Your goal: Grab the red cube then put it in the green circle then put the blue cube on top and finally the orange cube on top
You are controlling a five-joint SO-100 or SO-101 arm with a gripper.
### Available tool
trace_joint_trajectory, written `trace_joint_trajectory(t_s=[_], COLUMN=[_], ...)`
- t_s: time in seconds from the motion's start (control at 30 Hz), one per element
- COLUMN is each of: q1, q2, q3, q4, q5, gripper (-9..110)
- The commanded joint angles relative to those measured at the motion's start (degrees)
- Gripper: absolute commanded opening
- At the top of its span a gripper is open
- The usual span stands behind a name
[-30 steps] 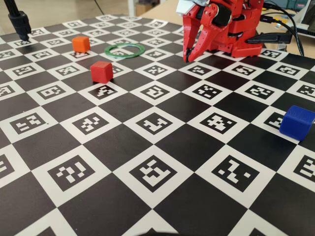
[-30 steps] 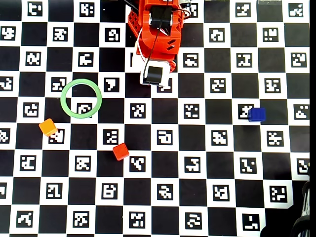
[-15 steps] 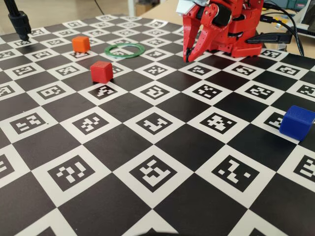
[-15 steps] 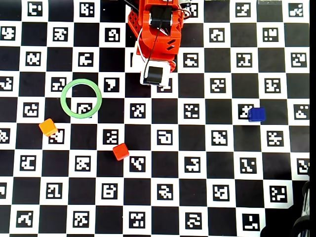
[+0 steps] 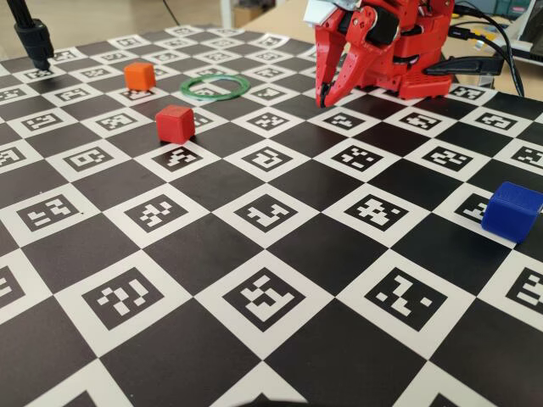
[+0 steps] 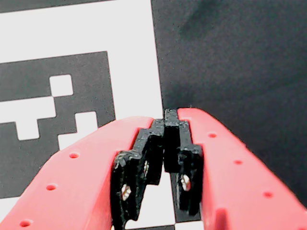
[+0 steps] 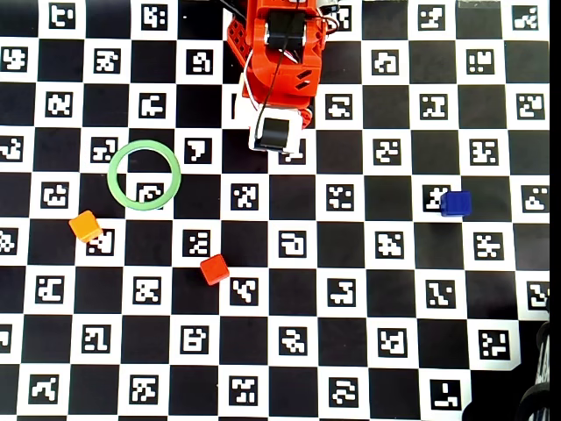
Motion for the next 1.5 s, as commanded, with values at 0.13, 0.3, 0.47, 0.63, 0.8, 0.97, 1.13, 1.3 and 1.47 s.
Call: trace_joint_trajectory(t_s=[0.13, 0.3, 0.47, 0.63, 0.8, 0.97, 1.13, 1.3, 1.47], q1=[-0.44, -0.44, -0.44, -0.44, -0.44, -0.44, -0.97, -1.41, -1.49], q2=[2.72, 2.72, 2.72, 2.72, 2.72, 2.72, 2.81, 2.81, 0.7], q3=[3.25, 3.25, 3.25, 3.25, 3.25, 3.25, 3.25, 3.25, 2.81], q4=[1.58, 1.58, 1.58, 1.58, 1.58, 1.58, 1.58, 1.49, 0.18], q5=[-0.18, -0.18, -0.18, -0.18, -0.18, -0.26, -0.26, 0.88, 2.64], gripper=[-6, -6, -6, -6, -6, -6, -6, -6, -6])
